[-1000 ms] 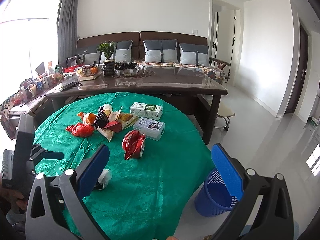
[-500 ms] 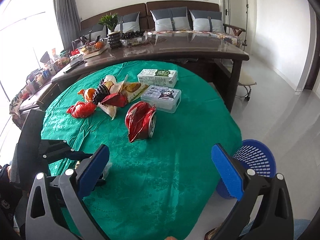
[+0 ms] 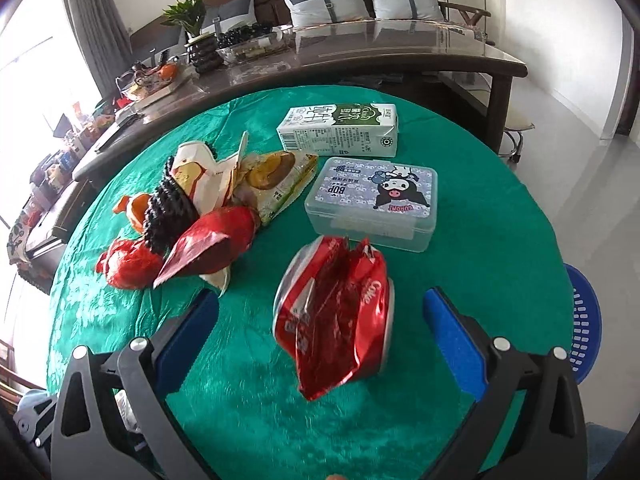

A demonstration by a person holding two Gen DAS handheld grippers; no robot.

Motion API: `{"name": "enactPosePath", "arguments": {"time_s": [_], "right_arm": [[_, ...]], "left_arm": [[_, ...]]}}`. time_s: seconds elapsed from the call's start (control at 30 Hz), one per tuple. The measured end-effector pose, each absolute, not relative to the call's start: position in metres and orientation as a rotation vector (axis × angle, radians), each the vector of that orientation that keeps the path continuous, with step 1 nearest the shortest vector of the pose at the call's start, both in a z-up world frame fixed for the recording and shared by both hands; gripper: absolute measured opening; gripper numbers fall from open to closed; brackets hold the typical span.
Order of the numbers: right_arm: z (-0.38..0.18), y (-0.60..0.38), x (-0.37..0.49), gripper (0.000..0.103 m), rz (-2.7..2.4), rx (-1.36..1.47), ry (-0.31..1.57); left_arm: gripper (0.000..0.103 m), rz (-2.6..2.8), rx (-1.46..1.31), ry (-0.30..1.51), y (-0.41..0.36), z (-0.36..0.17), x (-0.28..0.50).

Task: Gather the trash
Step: 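Grasp the gold wrapper with the left tool while the right tool grasps the red Coke can, then carry both items to the blue wastebasket and open both tools to drop them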

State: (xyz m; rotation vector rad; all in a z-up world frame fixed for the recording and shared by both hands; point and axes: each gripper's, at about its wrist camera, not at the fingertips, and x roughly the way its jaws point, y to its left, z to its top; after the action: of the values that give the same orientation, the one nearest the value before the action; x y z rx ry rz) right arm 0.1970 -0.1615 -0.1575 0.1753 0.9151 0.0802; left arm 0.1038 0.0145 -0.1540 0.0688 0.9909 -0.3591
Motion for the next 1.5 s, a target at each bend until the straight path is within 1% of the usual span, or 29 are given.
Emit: {"name": "enactPosePath", "arguments": {"time_s": [0.03,0.1,0.13,0.17,0.4,0.57,0.73,0.87,1.0,1.23,1.5], "right_arm": [[-0.160,-0.161,0.201,0.098,0.059,0.171,0.926],[-0.165,-0.164,0.206,0.085,0.027,0.176,0.941],[-0.167,-0.167,0.207,0.066,0.022,0.183,0.954],[-0.169,-0.172,0.206,0.055,0.045,0.200,0.971],[-0.158,-0.199,0.182,0.053,0.166,0.222,0.966],[-0.131,-0.242,0.166,0.053,0.215,0.236,0.926],[-0.117,-0.333,0.164,0.053,0.100,0.262,0.914],[-0.136,-0.426,0.166,0.053,-0.012,0.311,0.975],[-0.171,-0.503,0.169,0.053,-0.086,0.406,1.050],[-0.218,-0.577,0.175,0.053,-0.163,0.479,1.092],[-0.237,-0.611,0.176,0.054,-0.149,0.541,1.084]], "left_arm": [[0.043,-0.350,0.056,0.994,0.015,-0.154,0.105],[0.043,-0.339,0.032,1.001,0.014,-0.155,0.107],[0.043,-0.337,0.025,1.003,0.015,-0.154,0.107],[0.043,-0.336,0.022,1.003,0.013,-0.154,0.107],[0.043,-0.378,0.020,0.994,-0.010,-0.140,0.113],[0.043,-0.463,0.002,1.008,-0.052,-0.128,0.123],[0.044,-0.586,-0.001,0.999,-0.128,-0.105,0.143],[0.044,-0.690,0.018,1.004,-0.209,-0.099,0.161],[0.045,-0.763,0.020,1.045,-0.282,-0.114,0.175],[0.046,-0.821,0.057,1.131,-0.390,-0.167,0.208],[0.046,-0.820,0.089,1.203,-0.453,-0.227,0.238]]}}
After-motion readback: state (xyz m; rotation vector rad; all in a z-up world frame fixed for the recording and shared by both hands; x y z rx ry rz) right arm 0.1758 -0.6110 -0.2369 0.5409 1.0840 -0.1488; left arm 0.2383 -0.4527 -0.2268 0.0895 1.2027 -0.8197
